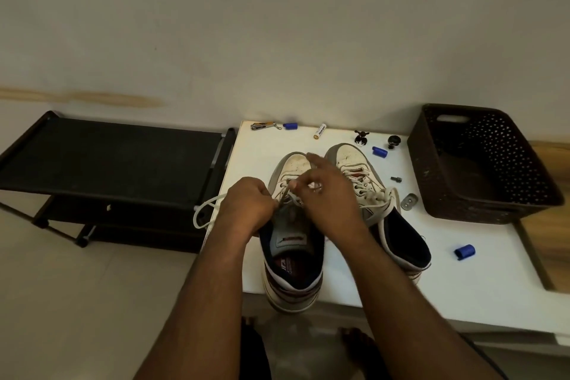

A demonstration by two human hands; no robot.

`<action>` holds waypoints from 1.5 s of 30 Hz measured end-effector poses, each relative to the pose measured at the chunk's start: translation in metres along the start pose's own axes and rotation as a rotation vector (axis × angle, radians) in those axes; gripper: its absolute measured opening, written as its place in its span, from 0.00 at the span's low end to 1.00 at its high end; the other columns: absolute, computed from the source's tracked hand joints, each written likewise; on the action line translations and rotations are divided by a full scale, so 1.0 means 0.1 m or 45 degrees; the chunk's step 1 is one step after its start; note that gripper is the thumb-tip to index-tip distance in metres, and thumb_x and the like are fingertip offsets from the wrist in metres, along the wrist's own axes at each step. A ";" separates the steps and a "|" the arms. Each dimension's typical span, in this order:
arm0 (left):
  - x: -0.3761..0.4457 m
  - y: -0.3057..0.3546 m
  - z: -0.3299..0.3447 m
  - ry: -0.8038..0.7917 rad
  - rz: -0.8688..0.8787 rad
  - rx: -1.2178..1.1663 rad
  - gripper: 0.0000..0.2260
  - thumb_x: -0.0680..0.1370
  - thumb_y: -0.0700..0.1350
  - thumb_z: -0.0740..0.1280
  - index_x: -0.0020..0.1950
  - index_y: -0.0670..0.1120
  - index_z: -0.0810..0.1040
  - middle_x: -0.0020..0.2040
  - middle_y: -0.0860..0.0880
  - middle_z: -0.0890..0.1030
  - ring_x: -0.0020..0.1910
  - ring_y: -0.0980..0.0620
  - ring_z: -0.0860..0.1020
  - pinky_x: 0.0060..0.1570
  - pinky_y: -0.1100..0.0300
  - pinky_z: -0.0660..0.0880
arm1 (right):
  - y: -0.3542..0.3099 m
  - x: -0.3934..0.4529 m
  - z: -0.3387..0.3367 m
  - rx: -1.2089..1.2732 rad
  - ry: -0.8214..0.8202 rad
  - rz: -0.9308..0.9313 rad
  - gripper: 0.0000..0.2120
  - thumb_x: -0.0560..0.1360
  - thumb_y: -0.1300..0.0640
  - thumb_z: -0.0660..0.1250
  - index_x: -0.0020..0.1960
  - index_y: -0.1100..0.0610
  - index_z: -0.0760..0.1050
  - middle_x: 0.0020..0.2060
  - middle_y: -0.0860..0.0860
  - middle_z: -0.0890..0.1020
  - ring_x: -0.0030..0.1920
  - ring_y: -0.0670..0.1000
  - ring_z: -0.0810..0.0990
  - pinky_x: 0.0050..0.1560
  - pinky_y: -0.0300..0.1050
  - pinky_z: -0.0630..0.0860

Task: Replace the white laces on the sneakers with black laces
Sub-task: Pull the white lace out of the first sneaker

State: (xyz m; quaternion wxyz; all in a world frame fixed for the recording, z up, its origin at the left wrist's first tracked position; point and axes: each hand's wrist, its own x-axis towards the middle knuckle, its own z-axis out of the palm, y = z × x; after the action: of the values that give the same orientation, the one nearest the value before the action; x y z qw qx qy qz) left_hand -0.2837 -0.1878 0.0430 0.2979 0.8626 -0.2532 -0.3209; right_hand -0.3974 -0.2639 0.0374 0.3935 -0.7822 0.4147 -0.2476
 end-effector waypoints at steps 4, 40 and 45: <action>0.02 0.00 0.02 -0.001 0.006 0.016 0.09 0.75 0.41 0.70 0.37 0.46 0.75 0.42 0.43 0.80 0.43 0.43 0.81 0.43 0.47 0.82 | -0.09 0.11 -0.39 1.588 0.471 0.302 0.06 0.79 0.63 0.62 0.45 0.56 0.76 0.50 0.54 0.83 0.46 0.49 0.82 0.52 0.46 0.78; 0.00 0.04 0.25 0.212 0.111 0.212 0.04 0.74 0.42 0.68 0.46 0.50 0.77 0.48 0.50 0.80 0.47 0.47 0.78 0.44 0.56 0.73 | -0.10 -0.11 -0.05 -0.629 -0.360 0.003 0.12 0.75 0.54 0.67 0.57 0.52 0.76 0.50 0.52 0.80 0.52 0.53 0.78 0.48 0.44 0.73; 0.00 -0.03 0.17 0.286 0.114 0.156 0.06 0.73 0.40 0.71 0.40 0.49 0.77 0.41 0.52 0.79 0.42 0.50 0.78 0.40 0.57 0.73 | 0.05 -0.06 -0.16 -0.559 -0.307 0.154 0.06 0.75 0.61 0.65 0.51 0.56 0.73 0.47 0.55 0.79 0.50 0.57 0.78 0.44 0.43 0.70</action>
State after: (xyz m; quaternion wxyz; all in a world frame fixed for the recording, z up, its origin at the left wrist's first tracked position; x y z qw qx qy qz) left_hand -0.2949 -0.1919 0.0302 0.2851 0.8976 -0.2756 -0.1927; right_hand -0.4140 -0.2673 0.0420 0.2749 -0.8465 0.4547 -0.0324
